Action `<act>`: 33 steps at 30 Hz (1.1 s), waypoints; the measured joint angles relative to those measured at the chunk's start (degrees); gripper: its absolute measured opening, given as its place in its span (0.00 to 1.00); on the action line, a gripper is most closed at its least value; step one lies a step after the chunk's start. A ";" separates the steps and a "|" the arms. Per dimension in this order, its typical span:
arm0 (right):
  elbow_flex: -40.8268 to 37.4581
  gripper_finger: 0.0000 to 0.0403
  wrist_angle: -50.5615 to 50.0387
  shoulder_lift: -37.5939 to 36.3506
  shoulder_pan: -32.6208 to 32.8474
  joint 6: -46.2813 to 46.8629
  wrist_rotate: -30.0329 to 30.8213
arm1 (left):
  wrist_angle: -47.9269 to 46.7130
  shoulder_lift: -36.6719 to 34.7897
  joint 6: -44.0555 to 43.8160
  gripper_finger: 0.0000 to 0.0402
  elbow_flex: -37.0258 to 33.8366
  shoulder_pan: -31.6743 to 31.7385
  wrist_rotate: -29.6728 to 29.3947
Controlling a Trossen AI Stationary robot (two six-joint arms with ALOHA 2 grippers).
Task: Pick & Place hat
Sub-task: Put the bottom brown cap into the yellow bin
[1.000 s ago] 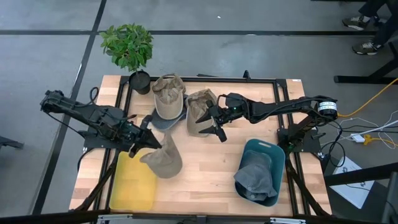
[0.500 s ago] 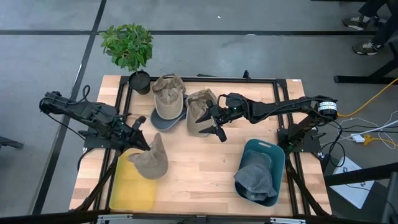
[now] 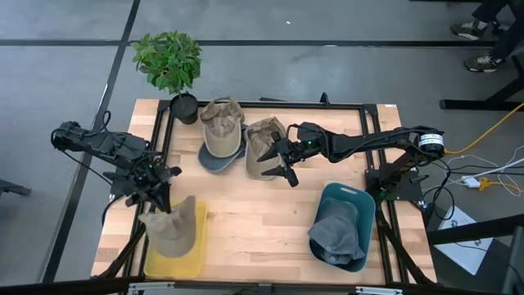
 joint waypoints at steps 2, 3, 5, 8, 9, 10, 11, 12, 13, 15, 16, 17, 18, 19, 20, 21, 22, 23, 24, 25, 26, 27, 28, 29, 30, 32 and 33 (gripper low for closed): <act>0.00 0.59 0.02 0.00 0.00 -0.01 0.02 | -0.89 0.02 -2.70 0.01 0.00 0.00 0.63; 0.00 0.59 0.01 0.00 0.00 -0.02 0.02 | -1.06 0.07 -3.67 0.01 0.00 0.00 0.64; 0.00 0.59 0.04 0.00 0.00 -0.02 0.02 | -1.42 0.84 -4.61 0.01 0.00 0.00 0.64; 0.00 0.59 0.04 0.00 0.00 -0.24 0.02 | -1.98 2.39 -5.09 0.01 0.00 0.00 1.08; 0.00 0.59 0.04 0.00 0.00 -0.26 0.02 | -2.44 3.03 -5.11 0.01 0.00 -0.02 1.48; 0.00 0.59 0.04 0.00 0.00 -0.28 0.02 | -3.08 3.72 -5.01 0.01 0.00 -0.04 2.16; 0.00 0.59 0.04 0.00 0.00 -0.28 0.02 | -3.84 4.35 -4.59 0.01 0.00 -0.04 3.06; 0.00 0.59 0.04 0.00 0.00 -0.28 0.02 | -4.34 5.04 -4.06 0.01 0.00 -0.15 3.69; 0.00 0.59 0.04 0.00 0.00 -0.28 0.02 | -4.64 5.70 -3.71 0.01 0.00 -0.42 3.70; 0.00 0.59 0.04 0.00 0.00 -0.39 0.02 | -5.72 6.79 -2.99 0.01 -0.02 -0.89 3.65; 0.00 0.59 0.03 0.00 0.00 -0.53 0.03 | -6.07 7.22 -2.49 0.01 -0.04 -1.10 3.64; 0.00 0.59 0.04 0.00 0.00 -0.89 0.02 | -6.31 7.57 -1.90 0.01 -0.04 -1.24 3.66; 0.00 0.59 0.02 0.00 0.00 -1.43 0.03 | -6.75 7.79 -1.33 0.01 -0.04 -1.40 3.65; 0.00 0.59 0.02 0.00 0.00 -1.55 0.04 | -7.28 7.90 -0.82 0.01 -0.08 -1.55 3.66; 0.00 0.59 0.02 0.00 0.00 -1.64 0.04 | -7.21 7.89 -0.43 0.01 -0.43 -1.70 3.66; 0.00 0.59 0.01 0.00 0.00 -1.64 0.04 | -7.18 7.62 -0.05 0.01 -1.05 -1.85 3.66; 0.00 0.59 0.00 0.00 0.00 -1.62 0.04 | -7.14 7.10 0.13 0.01 -1.95 -1.81 3.62; 0.00 0.59 0.00 0.00 0.00 -1.63 0.04 | -6.92 6.29 0.14 0.01 -3.14 -1.73 3.62; 0.00 0.59 0.00 0.00 0.00 -1.62 0.04 | -5.71 5.26 -0.11 0.01 -4.57 -1.69 3.58; 0.00 0.59 0.00 0.00 0.00 -1.63 0.06 | -4.29 4.09 -0.63 0.01 -5.96 -1.66 3.32; 0.00 0.59 0.01 0.00 0.00 -1.62 0.11 | -2.68 2.65 -1.31 0.01 -7.47 -1.64 3.18; 0.00 0.59 0.02 0.00 0.00 -1.62 0.29 | -1.11 1.17 -2.14 0.01 -8.88 -1.64 3.18; 0.00 0.59 0.00 0.00 0.00 -1.62 0.55 | -0.21 -0.41 -2.87 0.01 -10.16 -1.62 3.17; 0.00 0.59 0.01 0.00 0.00 -1.62 1.09 | 0.69 -2.14 -3.63 0.01 -11.47 -1.64 3.18; 0.00 0.59 0.02 0.00 0.00 -1.61 1.48 | 1.79 -3.80 -4.15 0.01 -12.67 -1.64 3.13; 0.00 0.59 0.05 0.00 0.00 -1.49 1.75 | 3.09 -7.06 -5.28 0.01 -14.64 -1.64 3.18; 0.00 0.59 0.09 0.00 0.00 -1.49 1.75 | 3.60 -8.58 -5.81 0.01 -15.58 -1.64 3.16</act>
